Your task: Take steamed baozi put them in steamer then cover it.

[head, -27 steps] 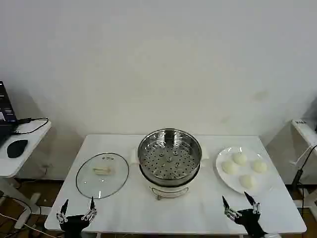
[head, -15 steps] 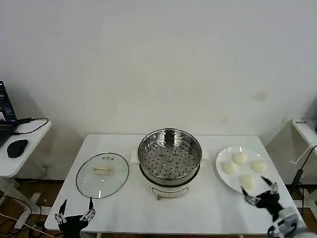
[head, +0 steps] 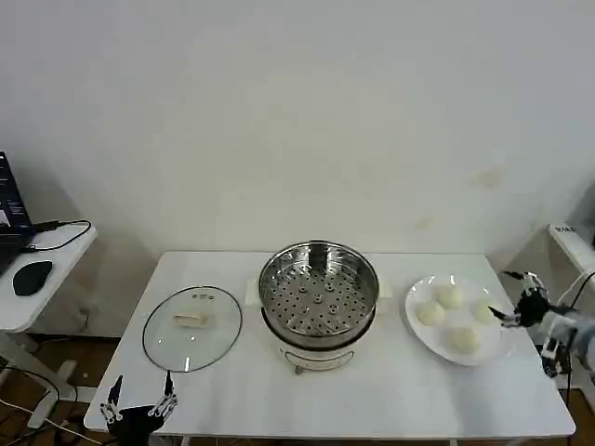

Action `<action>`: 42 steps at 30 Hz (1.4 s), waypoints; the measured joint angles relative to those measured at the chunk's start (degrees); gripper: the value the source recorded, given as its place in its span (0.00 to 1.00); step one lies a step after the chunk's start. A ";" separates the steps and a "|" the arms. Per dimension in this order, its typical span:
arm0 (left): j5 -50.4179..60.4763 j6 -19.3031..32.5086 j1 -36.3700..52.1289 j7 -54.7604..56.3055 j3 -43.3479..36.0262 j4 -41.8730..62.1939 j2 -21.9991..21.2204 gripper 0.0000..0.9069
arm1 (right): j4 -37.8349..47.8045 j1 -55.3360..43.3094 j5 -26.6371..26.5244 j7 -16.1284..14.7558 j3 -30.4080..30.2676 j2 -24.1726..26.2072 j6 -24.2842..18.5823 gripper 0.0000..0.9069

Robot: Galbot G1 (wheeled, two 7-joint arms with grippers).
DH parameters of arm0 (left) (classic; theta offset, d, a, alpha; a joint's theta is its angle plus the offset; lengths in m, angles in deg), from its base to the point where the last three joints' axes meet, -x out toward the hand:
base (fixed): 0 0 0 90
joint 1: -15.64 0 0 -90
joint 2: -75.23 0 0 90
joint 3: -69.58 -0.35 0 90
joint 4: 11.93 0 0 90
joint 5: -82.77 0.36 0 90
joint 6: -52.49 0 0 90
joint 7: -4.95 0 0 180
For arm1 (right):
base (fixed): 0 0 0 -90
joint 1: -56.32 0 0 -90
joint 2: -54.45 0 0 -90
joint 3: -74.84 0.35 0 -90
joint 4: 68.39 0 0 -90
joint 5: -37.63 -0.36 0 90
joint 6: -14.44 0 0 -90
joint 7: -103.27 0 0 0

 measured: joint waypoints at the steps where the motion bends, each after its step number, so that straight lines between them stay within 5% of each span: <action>1: -0.11 0.05 0.07 0.08 0.14 0.00 -0.03 1.00 | 2.04 -2.95 1.01 -0.88 -2.65 0.39 -1.17 1.00; 9: -0.37 0.35 0.66 0.15 0.59 0.25 -0.52 1.00 | 16.92 -27.15 6.00 -6.67 -25.60 0.41 -8.09 1.00; 20: -0.83 0.71 1.33 0.08 2.00 1.16 -1.17 1.00 | 35.02 -50.86 6.28 -14.55 -48.81 -8.61 -10.99 1.00; 31: -1.00 1.10 1.60 -0.03 2.42 2.43 -1.10 1.00 | 46.94 -59.89 5.22 -22.63 -57.37 -15.08 -10.18 1.00; 42: -0.78 1.28 1.81 -0.20 2.24 2.80 -1.15 1.00 | 52.01 -61.93 3.40 -26.30 -60.45 -18.65 -9.56 1.00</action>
